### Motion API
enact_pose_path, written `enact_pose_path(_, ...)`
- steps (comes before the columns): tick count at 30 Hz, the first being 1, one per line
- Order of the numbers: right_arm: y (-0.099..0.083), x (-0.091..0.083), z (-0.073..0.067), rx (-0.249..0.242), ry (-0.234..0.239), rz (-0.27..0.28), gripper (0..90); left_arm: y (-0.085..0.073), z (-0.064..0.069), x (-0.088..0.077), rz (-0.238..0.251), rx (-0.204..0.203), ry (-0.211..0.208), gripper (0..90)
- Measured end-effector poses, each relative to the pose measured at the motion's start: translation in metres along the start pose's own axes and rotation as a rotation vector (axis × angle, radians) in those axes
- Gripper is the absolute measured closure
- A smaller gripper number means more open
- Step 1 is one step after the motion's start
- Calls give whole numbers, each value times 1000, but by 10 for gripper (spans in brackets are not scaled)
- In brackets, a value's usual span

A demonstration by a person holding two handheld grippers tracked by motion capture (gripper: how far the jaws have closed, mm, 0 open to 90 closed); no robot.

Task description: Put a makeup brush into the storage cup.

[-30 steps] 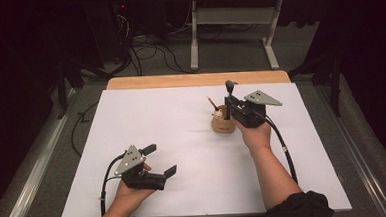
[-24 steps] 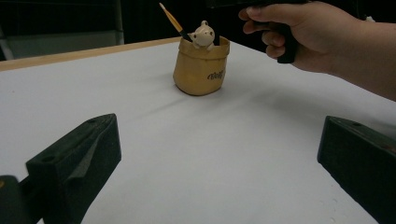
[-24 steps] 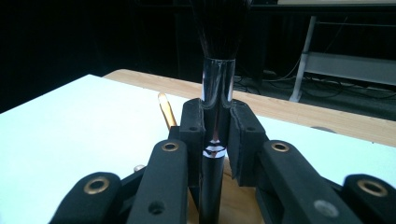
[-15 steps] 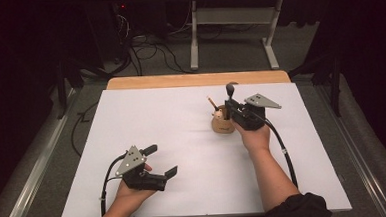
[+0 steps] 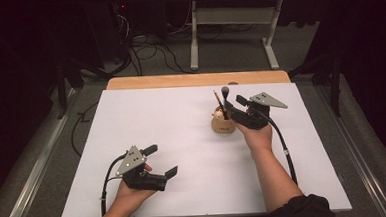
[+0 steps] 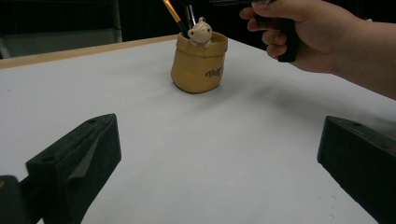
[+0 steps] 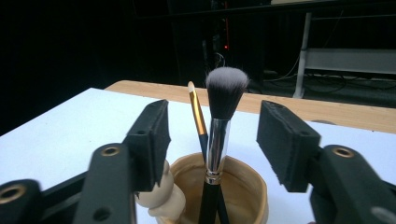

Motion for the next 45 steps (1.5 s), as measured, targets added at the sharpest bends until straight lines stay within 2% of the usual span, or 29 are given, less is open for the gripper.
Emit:
enact_pose_path(5,0,-5,-2,-12,3,-14,314,1,0,-1,4,-3,6,2)
enact_pose_path(10,2,-17,-12,-42,40,-7,246,2,-2,-3,8,-8,13,2)
enact_pose_path(22,-8,-46,-16,-44,55,-27,13,1,-8,-2,4,-24,32,1)
enact_pose_path(31,-17,-73,-16,-66,68,-29,11,1,-10,-3,5,-29,45,1)
enact_pose_path(38,-29,-99,-7,-81,50,-42,11,2,-11,-6,13,-32,54,1)
enact_pose_path(45,-35,-134,0,-114,14,-8,11,0,-11,-5,4,-35,59,1)
Point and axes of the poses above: each handheld gripper's, and its own axes: x roughly forward along the jaws, y roughly out of its top, z roughly to its right, the point moved 8 cm from there along x, roughly forward along the jaws, and after that the axes turned 4 degrees about z, right-handed, at the moved point
